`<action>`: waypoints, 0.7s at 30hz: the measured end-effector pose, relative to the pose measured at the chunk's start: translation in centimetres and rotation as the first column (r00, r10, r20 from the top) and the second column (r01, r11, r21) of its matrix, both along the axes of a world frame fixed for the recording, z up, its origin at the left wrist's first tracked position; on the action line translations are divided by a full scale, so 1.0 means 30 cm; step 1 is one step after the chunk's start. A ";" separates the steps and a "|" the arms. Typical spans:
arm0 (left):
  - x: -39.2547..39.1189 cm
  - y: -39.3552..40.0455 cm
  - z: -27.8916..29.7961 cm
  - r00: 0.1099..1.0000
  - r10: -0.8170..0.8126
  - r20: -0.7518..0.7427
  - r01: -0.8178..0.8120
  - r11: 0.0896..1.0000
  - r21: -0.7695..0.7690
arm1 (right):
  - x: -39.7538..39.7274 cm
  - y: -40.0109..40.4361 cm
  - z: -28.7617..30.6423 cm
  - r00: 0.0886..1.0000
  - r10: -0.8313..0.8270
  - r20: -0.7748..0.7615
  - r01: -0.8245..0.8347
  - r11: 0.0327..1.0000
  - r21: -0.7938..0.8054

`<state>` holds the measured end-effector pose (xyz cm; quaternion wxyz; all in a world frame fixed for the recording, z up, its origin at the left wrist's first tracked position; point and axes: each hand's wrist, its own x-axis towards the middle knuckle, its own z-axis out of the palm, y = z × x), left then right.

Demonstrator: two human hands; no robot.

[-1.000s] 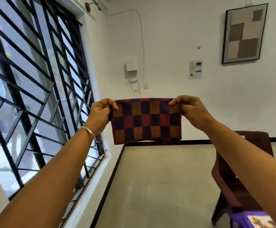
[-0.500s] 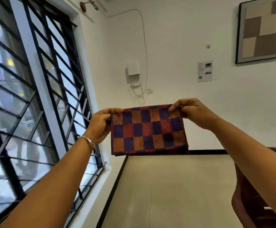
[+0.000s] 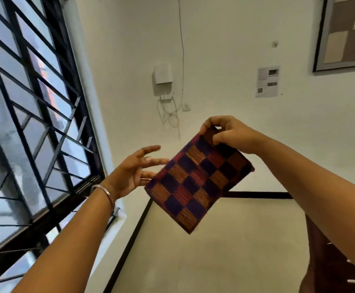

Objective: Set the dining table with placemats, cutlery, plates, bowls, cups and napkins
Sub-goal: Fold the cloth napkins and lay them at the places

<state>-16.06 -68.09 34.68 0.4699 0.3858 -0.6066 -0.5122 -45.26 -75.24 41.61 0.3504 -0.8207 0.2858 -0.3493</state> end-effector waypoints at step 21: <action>-0.053 -1.227 -0.252 0.997 -0.023 0.072 0.007 0.979 0.206 | 0.140 -1.068 -0.499 0.874 -0.480 0.072 0.377 0.765 0.522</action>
